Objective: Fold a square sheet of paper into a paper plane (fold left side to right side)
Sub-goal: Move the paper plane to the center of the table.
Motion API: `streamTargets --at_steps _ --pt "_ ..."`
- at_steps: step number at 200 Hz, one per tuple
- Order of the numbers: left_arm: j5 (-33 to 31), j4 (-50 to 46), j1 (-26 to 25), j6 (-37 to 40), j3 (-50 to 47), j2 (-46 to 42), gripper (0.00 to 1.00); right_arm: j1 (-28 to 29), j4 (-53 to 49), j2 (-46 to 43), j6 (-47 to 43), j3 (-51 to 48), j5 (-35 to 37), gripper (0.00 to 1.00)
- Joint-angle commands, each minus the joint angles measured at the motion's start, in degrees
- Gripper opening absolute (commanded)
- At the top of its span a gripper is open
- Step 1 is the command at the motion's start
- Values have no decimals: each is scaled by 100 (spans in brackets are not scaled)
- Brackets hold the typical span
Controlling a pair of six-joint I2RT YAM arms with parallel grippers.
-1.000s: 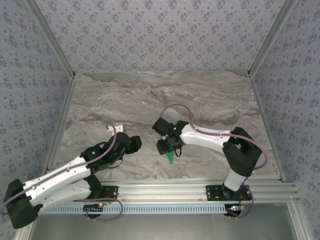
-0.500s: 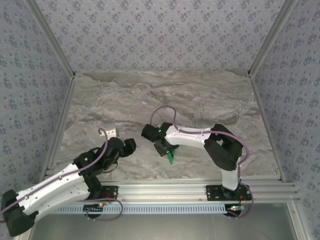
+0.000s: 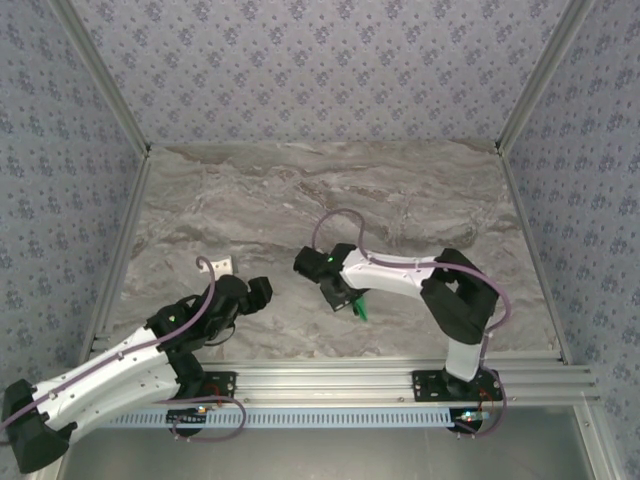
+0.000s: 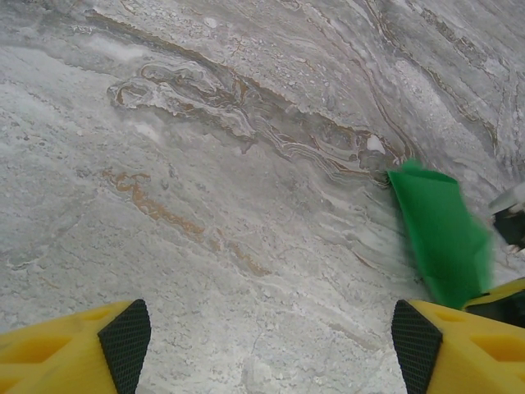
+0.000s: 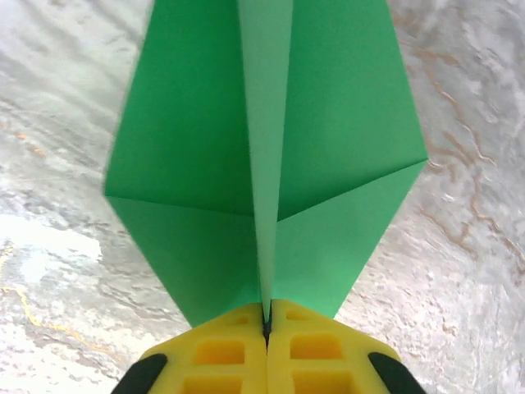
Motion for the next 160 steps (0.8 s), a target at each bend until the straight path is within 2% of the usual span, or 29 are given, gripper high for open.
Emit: streamTargets --at_steps 1,15,44,69,101,133,160 --pt "-122 -77 28 -20 109 47 80 -195 163 -420 -50 -292 -152 2" --pt "-108 -62 28 -20 130 102 81 -421 430 -652 -139 -473 -491 1" --pt "-70 -49 27 14 213 235 81 -1129 1162 -983 -232 -950 -1711 2" --pt "-28 2 28 32 258 341 81 -1547 1453 -936 -394 -1146 -2187 4" --pt "-3 46 27 42 268 420 81 -1784 1454 -765 -545 -1145 -2189 10" --pt "-4 57 22 51 289 468 81 -1825 1449 -627 -615 -1105 -2042 19" --pt "-7 75 28 69 304 495 81 -1823 1434 -597 -624 -1105 -1910 22"
